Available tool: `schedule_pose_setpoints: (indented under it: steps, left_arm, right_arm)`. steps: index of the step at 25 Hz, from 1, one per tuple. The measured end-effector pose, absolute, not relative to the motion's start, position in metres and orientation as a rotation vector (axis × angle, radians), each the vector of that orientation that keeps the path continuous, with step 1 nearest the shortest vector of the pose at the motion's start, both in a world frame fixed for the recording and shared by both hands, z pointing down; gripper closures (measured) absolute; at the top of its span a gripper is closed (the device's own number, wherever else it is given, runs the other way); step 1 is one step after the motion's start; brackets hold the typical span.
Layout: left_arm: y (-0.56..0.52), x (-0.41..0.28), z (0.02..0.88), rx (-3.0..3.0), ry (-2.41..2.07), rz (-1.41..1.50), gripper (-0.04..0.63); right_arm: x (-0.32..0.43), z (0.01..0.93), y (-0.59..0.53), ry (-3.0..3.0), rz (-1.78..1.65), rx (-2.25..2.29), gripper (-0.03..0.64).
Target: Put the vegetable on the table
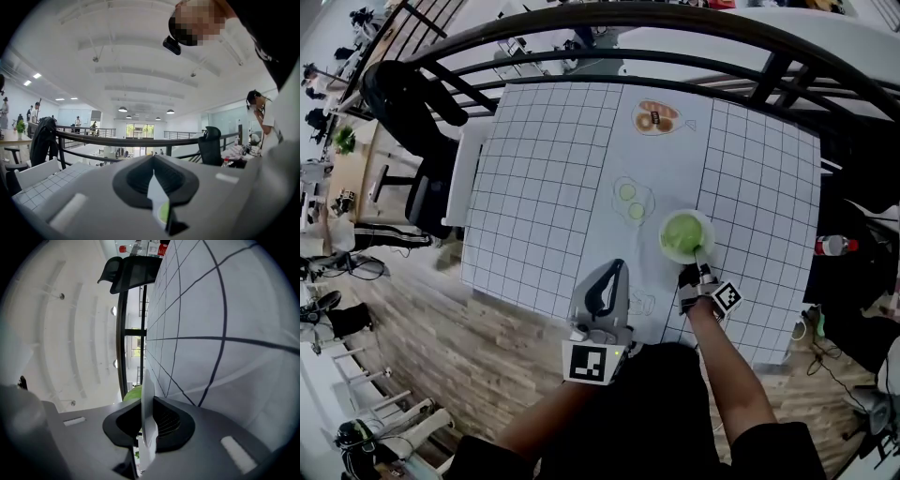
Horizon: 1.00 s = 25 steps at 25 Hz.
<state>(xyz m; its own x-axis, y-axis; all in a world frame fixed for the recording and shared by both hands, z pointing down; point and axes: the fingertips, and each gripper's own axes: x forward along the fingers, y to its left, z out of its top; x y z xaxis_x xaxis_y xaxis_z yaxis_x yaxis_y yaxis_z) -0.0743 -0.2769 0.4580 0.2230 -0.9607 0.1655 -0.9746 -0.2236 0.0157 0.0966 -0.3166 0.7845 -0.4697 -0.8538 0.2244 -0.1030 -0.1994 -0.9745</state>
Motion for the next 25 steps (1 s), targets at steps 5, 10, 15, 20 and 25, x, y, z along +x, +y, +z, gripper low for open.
schedule_pose_setpoints:
  steps: [5,10,15,20,25]
  left_arm:
    - [-0.276,-0.078,0.455,2.348,-1.902,0.170,0.588]
    - [-0.273,-0.078,0.452,2.352,-1.909,0.168,0.588]
    - [-0.265,-0.074,0.450,2.351,-1.890,0.155,0.588]
    - [-0.258,-0.076,0.443,2.356,-1.891,0.117,0.588]
    - [-0.252,-0.082,0.434,2.385,-1.923,0.084,0.588]
  right_arm:
    - [0.096,0.790,-0.313,1.453,-1.742,-1.177,0.577]
    - [0.097,0.790,-0.317,1.401,-1.738,-1.194,0.578]
    - [0.098,0.792,-0.316,1.318,-1.756,-1.211,0.581]
    - [0.101,0.790,-0.311,1.294,-1.740,-1.241,0.534]
    - [0.100,0.789,-0.300,1.289,-1.752,-1.260,0.490]
